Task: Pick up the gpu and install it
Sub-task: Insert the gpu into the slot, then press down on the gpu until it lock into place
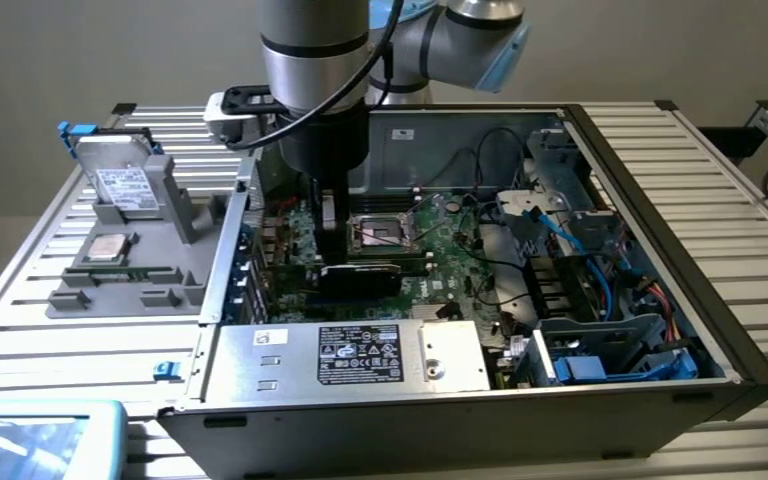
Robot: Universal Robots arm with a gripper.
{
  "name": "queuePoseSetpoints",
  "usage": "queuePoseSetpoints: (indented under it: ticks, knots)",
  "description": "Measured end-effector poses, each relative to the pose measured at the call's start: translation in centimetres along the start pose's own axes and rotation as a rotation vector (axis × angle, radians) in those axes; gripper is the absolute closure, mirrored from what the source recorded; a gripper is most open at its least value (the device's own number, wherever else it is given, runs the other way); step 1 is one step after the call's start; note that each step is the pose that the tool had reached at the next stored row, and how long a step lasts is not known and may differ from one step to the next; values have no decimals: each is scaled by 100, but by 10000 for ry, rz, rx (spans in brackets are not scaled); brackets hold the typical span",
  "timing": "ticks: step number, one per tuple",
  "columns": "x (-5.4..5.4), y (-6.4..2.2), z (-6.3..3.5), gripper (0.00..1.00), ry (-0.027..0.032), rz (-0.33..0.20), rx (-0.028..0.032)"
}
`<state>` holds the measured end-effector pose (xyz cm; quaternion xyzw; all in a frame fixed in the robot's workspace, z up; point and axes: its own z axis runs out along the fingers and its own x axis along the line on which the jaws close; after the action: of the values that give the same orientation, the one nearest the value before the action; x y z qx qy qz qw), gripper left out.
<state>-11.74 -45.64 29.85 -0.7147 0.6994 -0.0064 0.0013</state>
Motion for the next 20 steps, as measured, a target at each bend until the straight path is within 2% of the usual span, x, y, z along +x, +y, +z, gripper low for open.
queuePoseSetpoints:
  ticks: [14,16,17,18,19,20]
  knots:
    - [0,0,0,59,0,0,-6]
    - [0,0,0,67,0,0,-6]
    - [0,0,0,67,1,0,-7]
    - [0,0,0,80,1,0,-7]
    - [0,0,0,80,0,0,-7]
    - [0,0,0,86,1,0,-8]
